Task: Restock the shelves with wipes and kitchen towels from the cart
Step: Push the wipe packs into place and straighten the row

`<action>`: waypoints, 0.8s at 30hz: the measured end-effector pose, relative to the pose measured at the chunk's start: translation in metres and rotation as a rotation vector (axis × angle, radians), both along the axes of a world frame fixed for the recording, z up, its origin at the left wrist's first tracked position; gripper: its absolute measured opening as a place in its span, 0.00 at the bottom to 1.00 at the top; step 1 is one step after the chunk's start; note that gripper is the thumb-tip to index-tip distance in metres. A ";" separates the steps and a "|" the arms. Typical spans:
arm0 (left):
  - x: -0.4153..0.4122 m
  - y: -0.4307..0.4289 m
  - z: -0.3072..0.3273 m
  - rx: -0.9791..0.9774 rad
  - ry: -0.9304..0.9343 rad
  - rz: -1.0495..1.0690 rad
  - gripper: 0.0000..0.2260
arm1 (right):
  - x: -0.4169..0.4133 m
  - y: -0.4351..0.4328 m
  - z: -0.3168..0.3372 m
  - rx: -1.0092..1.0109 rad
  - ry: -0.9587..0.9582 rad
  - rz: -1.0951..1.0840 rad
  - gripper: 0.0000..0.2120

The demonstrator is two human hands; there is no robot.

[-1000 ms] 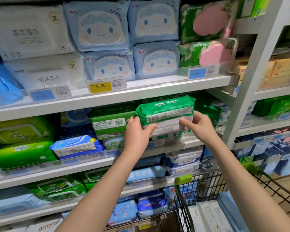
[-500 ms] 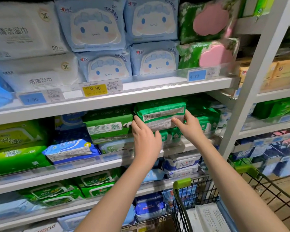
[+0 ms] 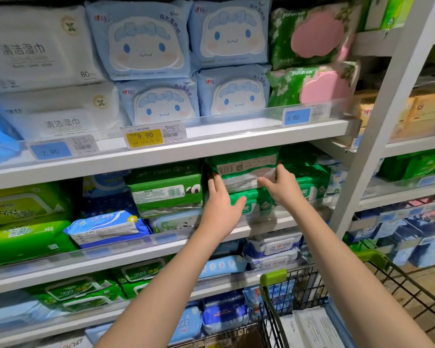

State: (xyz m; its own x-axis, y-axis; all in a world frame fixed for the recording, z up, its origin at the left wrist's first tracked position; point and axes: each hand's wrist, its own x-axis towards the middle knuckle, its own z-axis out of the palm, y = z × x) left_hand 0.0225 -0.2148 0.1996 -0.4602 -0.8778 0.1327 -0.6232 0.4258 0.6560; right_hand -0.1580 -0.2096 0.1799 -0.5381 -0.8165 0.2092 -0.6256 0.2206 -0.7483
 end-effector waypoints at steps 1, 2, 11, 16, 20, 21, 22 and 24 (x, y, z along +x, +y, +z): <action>0.001 0.000 0.000 -0.010 -0.008 -0.004 0.37 | 0.001 0.000 -0.002 -0.010 0.000 0.002 0.14; 0.001 0.000 0.000 -0.025 -0.017 -0.005 0.37 | 0.003 0.001 -0.003 -0.016 0.000 -0.001 0.14; 0.006 0.006 0.003 0.015 0.046 0.024 0.35 | 0.015 0.006 -0.010 0.021 0.198 -0.151 0.15; 0.016 0.008 -0.003 0.034 0.025 -0.033 0.34 | 0.039 0.022 -0.025 -0.082 0.085 -0.160 0.26; 0.022 0.008 -0.002 0.085 0.004 -0.103 0.35 | 0.049 0.032 -0.019 0.037 0.037 -0.119 0.36; 0.022 0.008 -0.003 0.085 0.000 -0.115 0.35 | 0.049 0.034 -0.018 0.043 0.029 -0.109 0.36; 0.023 0.008 -0.003 0.088 0.000 -0.124 0.34 | 0.049 0.036 -0.016 0.047 0.024 -0.099 0.35; 0.025 0.006 -0.004 0.098 0.010 -0.136 0.34 | 0.050 0.041 -0.013 0.048 0.044 -0.072 0.32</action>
State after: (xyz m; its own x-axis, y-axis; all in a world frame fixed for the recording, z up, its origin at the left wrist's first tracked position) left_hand 0.0480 -0.2086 0.1952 -0.5751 -0.8162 0.0545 -0.5574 0.4398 0.7041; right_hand -0.1078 -0.1681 0.1671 -0.5866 -0.7859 0.1954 -0.6388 0.3008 -0.7081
